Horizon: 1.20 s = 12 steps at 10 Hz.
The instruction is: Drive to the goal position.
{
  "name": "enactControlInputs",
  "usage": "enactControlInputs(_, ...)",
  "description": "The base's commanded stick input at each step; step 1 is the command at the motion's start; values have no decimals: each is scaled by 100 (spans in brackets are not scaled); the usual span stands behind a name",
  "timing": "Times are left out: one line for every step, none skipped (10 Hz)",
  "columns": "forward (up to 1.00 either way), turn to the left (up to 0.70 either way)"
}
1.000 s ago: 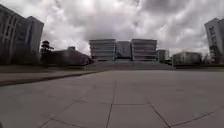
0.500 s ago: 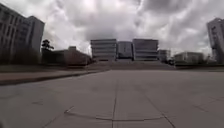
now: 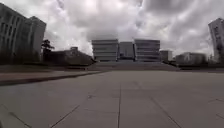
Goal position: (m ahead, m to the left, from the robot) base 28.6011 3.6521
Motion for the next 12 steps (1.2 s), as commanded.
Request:
enactControlInputs(100,0)
enactControlInputs(100,0)
enactControlInputs(100,0)
enactControlInputs(100,0)
enactControlInputs(100,0)
enactControlInputs(100,0)
enactControlInputs(100,0)
enactControlInputs(100,0)
enactControlInputs(100,0)
enactControlInputs(100,0)
enactControlInputs(100,-6)
enactControlInputs(100,-18)
